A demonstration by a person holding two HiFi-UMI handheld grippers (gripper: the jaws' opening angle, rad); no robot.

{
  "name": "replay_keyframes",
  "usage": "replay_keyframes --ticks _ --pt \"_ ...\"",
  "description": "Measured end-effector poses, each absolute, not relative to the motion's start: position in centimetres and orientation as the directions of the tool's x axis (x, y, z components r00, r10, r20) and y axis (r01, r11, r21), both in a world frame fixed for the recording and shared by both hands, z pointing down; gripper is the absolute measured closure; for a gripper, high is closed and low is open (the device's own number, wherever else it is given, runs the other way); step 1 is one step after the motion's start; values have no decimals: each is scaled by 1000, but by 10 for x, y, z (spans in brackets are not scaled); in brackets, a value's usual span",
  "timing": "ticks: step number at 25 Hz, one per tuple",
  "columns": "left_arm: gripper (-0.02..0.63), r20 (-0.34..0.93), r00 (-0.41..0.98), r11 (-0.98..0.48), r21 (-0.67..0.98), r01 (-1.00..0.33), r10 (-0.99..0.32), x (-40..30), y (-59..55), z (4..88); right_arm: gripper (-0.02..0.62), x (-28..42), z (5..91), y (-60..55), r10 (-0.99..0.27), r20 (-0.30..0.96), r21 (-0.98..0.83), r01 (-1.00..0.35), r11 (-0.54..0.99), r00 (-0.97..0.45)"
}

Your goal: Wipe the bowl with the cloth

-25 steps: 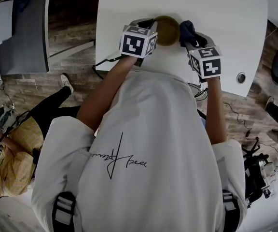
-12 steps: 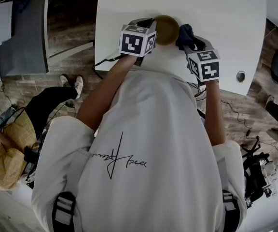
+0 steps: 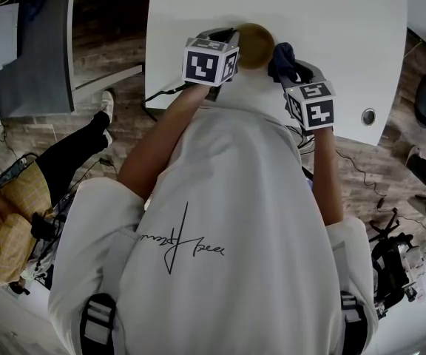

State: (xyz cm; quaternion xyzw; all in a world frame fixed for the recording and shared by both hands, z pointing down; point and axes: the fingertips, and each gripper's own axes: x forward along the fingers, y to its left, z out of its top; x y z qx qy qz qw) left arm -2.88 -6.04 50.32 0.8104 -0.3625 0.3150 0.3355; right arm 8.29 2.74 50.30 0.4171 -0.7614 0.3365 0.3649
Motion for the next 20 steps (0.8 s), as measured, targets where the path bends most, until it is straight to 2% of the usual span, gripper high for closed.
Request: replay_keyframes --ticks 20 --pt "586 752 537 -499 321 -805 -383 -32 -61 504 497 69 504 54 -337 853 -218 -860 462 -397"
